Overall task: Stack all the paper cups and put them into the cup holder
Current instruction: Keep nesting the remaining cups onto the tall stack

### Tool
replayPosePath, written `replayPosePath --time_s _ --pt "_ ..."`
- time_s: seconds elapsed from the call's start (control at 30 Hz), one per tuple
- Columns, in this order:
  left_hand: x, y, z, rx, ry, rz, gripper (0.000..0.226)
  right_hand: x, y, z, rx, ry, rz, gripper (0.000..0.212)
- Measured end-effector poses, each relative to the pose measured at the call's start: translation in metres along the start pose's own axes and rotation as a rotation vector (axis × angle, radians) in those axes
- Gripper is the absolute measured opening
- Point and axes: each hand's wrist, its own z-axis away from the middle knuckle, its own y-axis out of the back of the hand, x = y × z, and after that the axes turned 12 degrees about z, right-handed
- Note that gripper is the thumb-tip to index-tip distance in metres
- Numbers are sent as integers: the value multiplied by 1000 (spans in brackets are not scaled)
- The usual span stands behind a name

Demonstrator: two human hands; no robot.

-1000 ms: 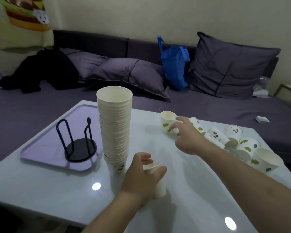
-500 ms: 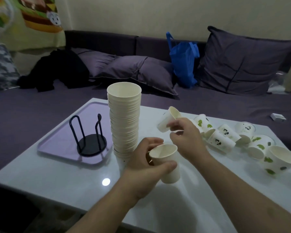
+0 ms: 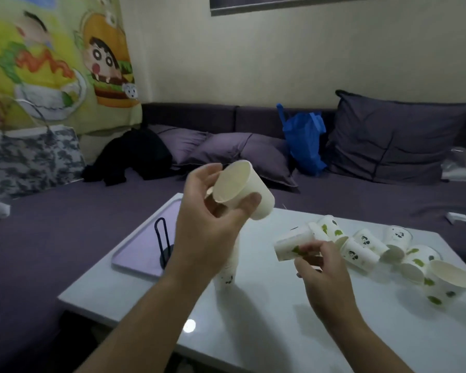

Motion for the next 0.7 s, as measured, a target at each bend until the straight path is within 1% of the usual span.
replayPosePath --time_s 0.07,0.13,0.27,0.33,0.43,0.6,0.63,0.7 --pt "15 3 -18 52 -73 -6 67 -4 0 3 2 -7 -18 27" --pt "23 8 -35 70 -117 -76 69 -8 0 5 -3 -5 -30 28" --pt "21 15 -56 47 -107 -215 67 -15 0 5 -39 27 -19 31" --pt "12 19 -61 33 -75 -267 65 -16 -2 3 -47 37 -9 31" --pt "-4 25 -63 7 12 -352 72 -16 -7 0 -55 49 8 31" --pt "-24 32 -54 -41 179 -421 101 -26 -13 -6 -55 84 24 26" --pt "-28 33 -51 -37 196 -418 101 -31 -13 -8 -41 106 32 25" --pt "-39 37 -43 -19 212 -395 88 -45 -11 -12 5 174 37 25"
